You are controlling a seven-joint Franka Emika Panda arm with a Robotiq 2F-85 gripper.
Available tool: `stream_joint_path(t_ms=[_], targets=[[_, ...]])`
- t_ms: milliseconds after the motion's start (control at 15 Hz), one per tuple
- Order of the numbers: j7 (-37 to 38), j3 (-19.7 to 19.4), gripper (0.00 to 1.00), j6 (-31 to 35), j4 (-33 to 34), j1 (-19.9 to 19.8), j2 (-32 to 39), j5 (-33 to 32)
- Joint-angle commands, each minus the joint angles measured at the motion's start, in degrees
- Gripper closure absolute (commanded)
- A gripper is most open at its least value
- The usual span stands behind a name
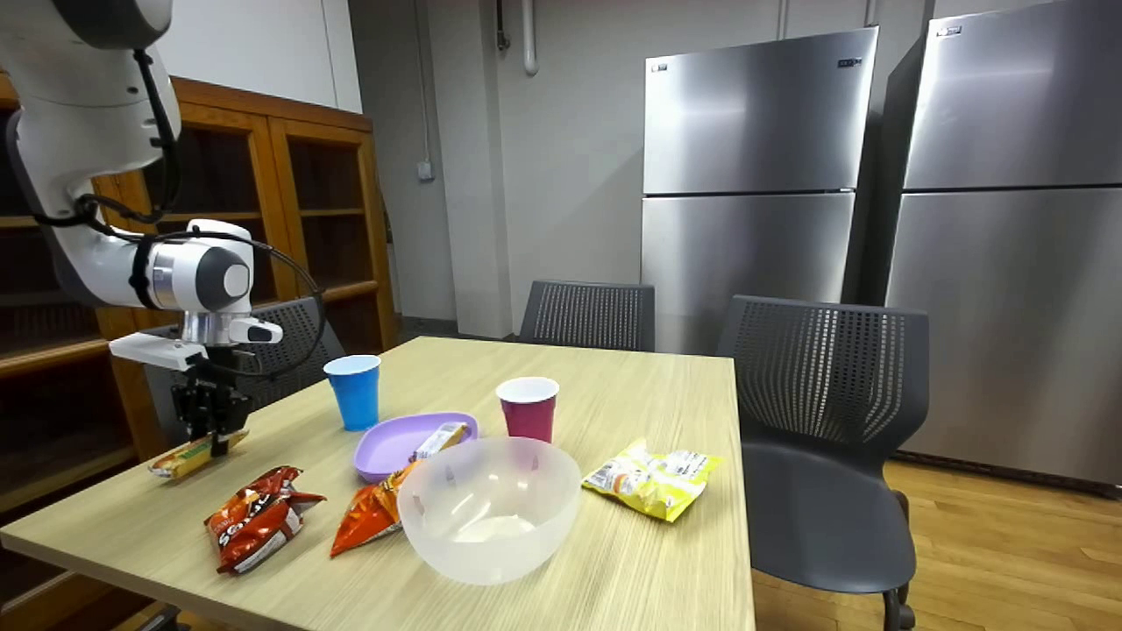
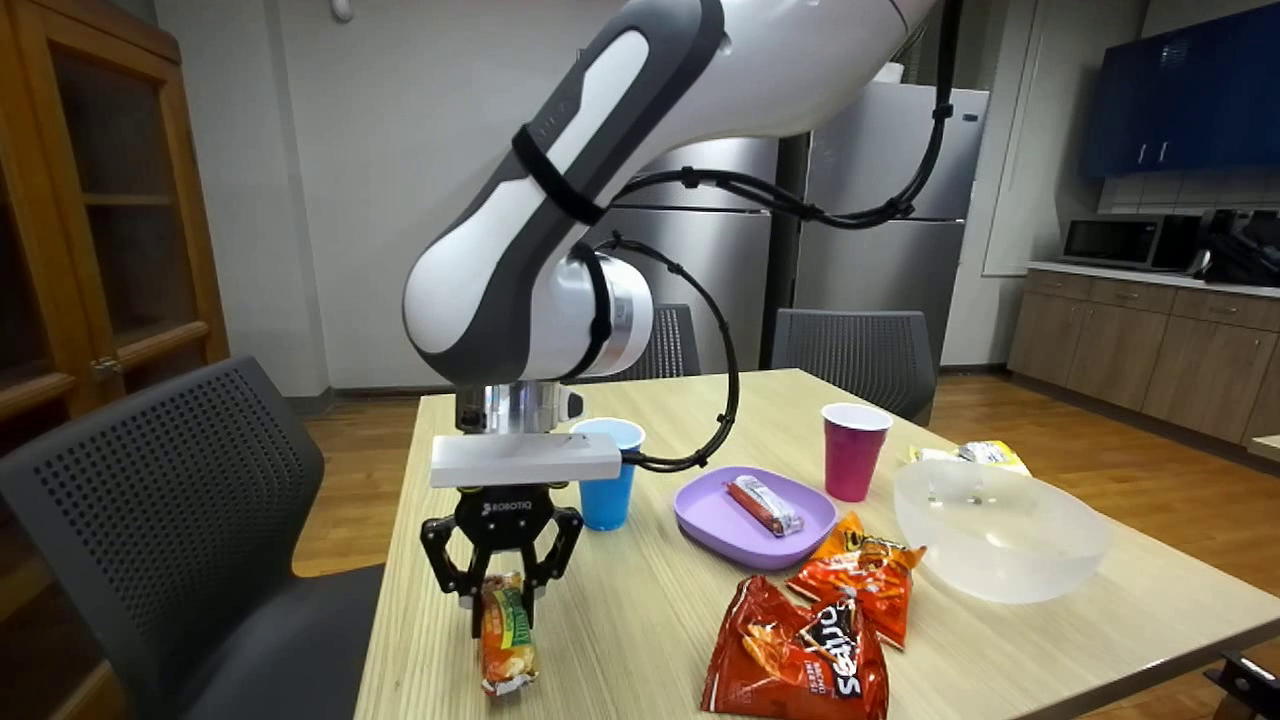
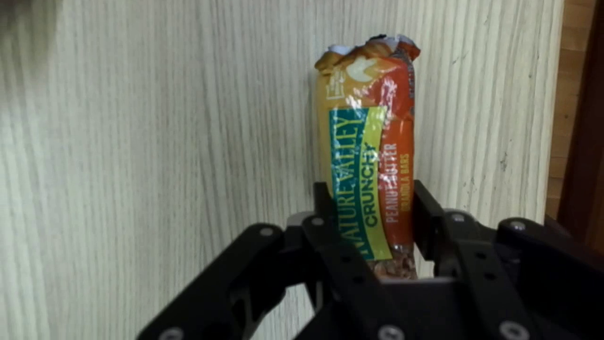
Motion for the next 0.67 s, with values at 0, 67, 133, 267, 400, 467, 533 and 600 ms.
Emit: stream_joint_path(t_ms=[0, 67, 133, 267, 400, 467, 533, 600], targets=[[-3.0, 0.5, 0.83, -2.6, -2.0, -1.5, -4.5, -0.1], [-4.0, 0.6, 0.83, -2.7, -2.4, -1.9, -5.2, -0.3], [-5.8, 0.7, 0.83, -2.8, -2.9, -2.4, -6.0, -0.7], [-8.5, 0.7, 0.83, -2.9, -4.2, -3.3, -7.5, -1.1], [-11.3, 0.5, 0.83, -2.7, -5.7, -4.3, -8.9, -1.9], [-12.5, 0.4, 0.83, -2.6, -6.5, -4.8, -9.5, -2.3], [-14.1, 0.5, 0.83, -2.4, -7.4, -5.7, -10.1, -2.4], [-15.5, 0.5, 0.83, -2.4, -8.3, -6.4, -10.7, -2.6]])
